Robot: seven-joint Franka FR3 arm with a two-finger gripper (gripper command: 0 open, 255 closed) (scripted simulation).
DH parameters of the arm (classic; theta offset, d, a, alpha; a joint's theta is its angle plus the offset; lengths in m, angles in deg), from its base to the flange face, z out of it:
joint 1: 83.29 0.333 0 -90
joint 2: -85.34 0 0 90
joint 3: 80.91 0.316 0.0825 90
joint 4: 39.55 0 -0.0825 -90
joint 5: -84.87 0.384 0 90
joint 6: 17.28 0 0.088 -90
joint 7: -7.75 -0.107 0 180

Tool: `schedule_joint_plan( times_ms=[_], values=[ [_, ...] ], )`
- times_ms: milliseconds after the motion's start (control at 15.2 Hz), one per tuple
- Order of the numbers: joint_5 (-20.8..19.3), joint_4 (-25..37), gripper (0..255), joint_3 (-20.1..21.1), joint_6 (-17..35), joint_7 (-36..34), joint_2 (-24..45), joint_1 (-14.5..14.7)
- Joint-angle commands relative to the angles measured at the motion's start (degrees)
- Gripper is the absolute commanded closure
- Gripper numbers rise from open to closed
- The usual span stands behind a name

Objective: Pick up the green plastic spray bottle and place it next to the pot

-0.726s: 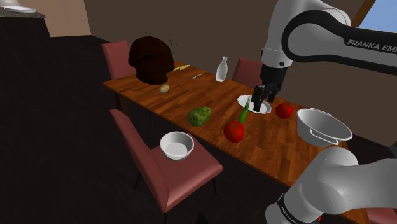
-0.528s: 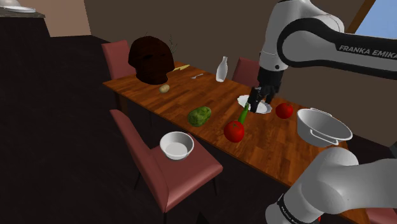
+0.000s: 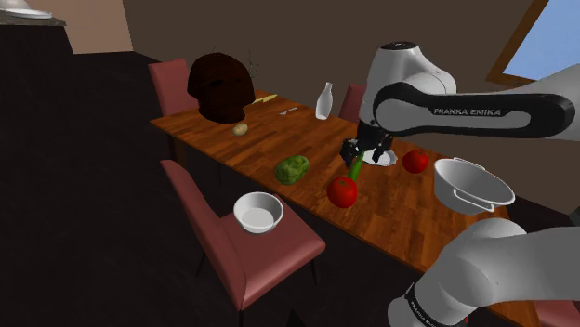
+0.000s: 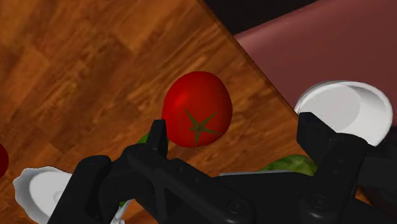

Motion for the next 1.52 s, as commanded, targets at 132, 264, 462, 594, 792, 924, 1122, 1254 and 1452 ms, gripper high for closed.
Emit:
schedule_joint_plan(
  times_ms=[132,264,462,594,792,924,1122,1254,1452],
  values=[
    [-3.0,-2.7,0,1.4,11.3,-9.5,5.1,-5.0],
    [-4.9,-3.2,0,2.3,16.6,-14.7,8.3,-7.8],
    [-8.7,-3.3,0,3.9,23.9,-23.0,13.4,-12.5],
    [-12.0,-2.9,0,5.1,28.3,-29.2,17.0,-16.0],
    [-18.3,-1.5,0,7.2,33.9,-39.6,22.5,-21.7],
    [-23.5,-0.1,0,8.6,36.9,-47.3,26.2,-25.7],
    [-32.7,2.7,0,10.0,39.9,-60.1,31.7,-30.9],
    [-36.1,3.7,0,10.0,40.8,-64.0,33.9,-32.2],
    [-39.7,4.6,0,9.8,42.1,-66.5,36.6,-33.1]
  ],
)
